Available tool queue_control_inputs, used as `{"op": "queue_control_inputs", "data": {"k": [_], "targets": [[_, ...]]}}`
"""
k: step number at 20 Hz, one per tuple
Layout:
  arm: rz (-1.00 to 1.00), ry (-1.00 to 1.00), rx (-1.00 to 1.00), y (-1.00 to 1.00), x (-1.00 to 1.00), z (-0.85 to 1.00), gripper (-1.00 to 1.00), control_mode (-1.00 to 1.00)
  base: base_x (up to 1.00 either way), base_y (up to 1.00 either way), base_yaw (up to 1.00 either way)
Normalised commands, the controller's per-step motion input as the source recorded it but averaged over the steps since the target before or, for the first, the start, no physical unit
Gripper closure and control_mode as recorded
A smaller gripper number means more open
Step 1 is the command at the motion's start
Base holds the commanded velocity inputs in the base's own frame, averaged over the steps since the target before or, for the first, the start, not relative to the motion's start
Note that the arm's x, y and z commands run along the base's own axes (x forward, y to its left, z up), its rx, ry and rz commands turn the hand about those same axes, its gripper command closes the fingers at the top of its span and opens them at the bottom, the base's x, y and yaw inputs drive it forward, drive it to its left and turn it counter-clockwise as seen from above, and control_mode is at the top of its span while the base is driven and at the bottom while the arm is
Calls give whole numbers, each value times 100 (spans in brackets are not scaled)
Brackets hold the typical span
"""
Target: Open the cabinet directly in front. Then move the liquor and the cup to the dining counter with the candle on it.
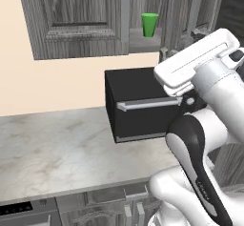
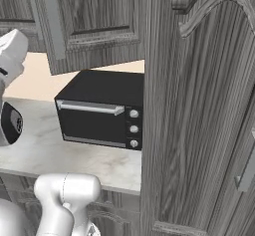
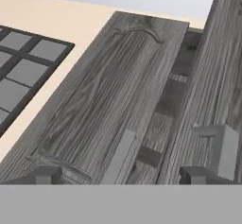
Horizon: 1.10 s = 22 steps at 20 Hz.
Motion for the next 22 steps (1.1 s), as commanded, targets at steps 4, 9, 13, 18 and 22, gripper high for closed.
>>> {"op": "queue_control_inputs", "data": {"k": [4,9,13,18,22], "targets": [[-28,10,-40,32,1,0,-100,-100,0,0,0],[-36,9,-34,34,30,-12,-100,-100,0,0,0],[-35,9,-30,31,67,-30,-100,-100,0,0,0],[-35,13,-29,20,66,-29,-100,-100,0,0,0],[-33,16,-24,4,50,-9,-100,-100,0,0,0]]}}
